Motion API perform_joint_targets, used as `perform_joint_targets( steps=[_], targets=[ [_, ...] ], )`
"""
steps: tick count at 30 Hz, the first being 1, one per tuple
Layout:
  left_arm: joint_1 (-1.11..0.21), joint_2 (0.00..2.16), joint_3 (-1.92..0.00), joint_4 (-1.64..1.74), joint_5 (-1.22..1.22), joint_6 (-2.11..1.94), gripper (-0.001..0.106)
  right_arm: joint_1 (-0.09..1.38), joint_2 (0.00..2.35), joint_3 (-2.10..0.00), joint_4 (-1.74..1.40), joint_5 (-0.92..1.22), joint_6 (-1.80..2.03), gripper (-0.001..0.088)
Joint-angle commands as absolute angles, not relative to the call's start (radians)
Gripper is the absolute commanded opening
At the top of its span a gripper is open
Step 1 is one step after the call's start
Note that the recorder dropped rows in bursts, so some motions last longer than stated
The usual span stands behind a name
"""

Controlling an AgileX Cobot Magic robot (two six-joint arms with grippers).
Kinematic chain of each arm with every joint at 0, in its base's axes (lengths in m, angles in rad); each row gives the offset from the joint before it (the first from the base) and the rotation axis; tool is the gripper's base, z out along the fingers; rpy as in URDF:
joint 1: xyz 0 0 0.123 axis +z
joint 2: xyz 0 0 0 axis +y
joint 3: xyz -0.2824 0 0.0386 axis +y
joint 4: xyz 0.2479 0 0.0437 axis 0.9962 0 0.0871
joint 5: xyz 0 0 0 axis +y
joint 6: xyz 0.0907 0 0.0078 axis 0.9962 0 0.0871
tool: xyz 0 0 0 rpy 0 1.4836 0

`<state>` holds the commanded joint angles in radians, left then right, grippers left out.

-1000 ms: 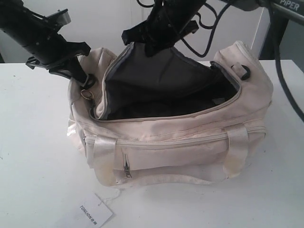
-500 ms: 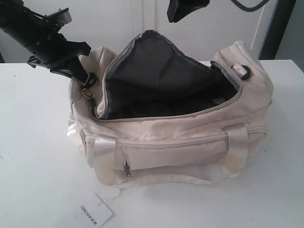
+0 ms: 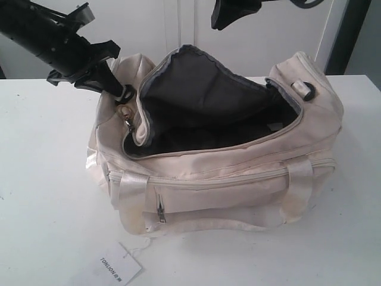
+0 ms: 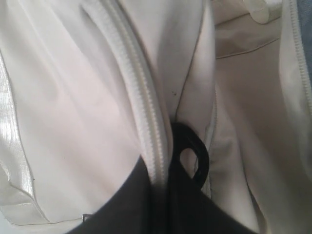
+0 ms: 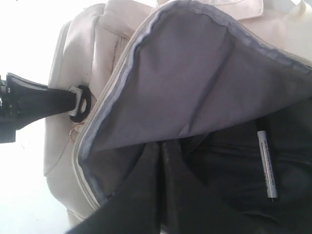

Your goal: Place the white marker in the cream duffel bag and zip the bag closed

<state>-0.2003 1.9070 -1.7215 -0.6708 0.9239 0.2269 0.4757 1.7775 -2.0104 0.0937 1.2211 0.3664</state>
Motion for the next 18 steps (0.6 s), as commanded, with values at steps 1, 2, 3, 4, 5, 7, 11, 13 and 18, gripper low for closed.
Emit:
perform_joint_targets(
  steps=[1,2,3,4,5,7,11,13,18],
  targets=[
    [-0.2,1.907,-1.722,-0.671,0.922,0.232,0.0,0.476,1.78,-2.01,0.094,1.221,0.366,0.0],
    [-0.2,1.907,-1.722,-0.671,0.922,0.238,0.0,0.476,1.782,-2.01,0.094,1.221,0.366,0.0],
    [-0.2,1.907,-1.722,-0.671,0.919,0.243,0.0,0.476,1.782,-2.01,0.094,1.221,0.366,0.0],
    [-0.2,1.907,-1.722,-0.669,0.914,0.243,0.0,0.476,1.784,-2.01,0.094,1.221,0.364,0.0],
    [-0.2,1.907,-1.722,-0.669,0.914,0.247,0.0,0.476,1.786,-2.01,0.094,1.221,0.363,0.0],
    [-0.2,1.907,-1.722,-0.669,0.914,0.254,0.0,0.476,1.791,-2.01,0.094,1.221,0.363,0.0],
    [-0.2,1.907,-1.722,-0.669,0.914,0.265,0.0,0.478,1.805,-2.01,0.094,1.221,0.363,0.0],
    [-0.2,1.907,-1.722,-0.669,0.912,0.265,0.0,0.478,1.82,-2.01,0.094,1.221,0.363,0.0],
    [-0.2,1.907,-1.722,-0.669,0.913,0.292,0.0,0.478,1.83,-1.981,0.096,1.221,0.369,0.0]
  ],
)
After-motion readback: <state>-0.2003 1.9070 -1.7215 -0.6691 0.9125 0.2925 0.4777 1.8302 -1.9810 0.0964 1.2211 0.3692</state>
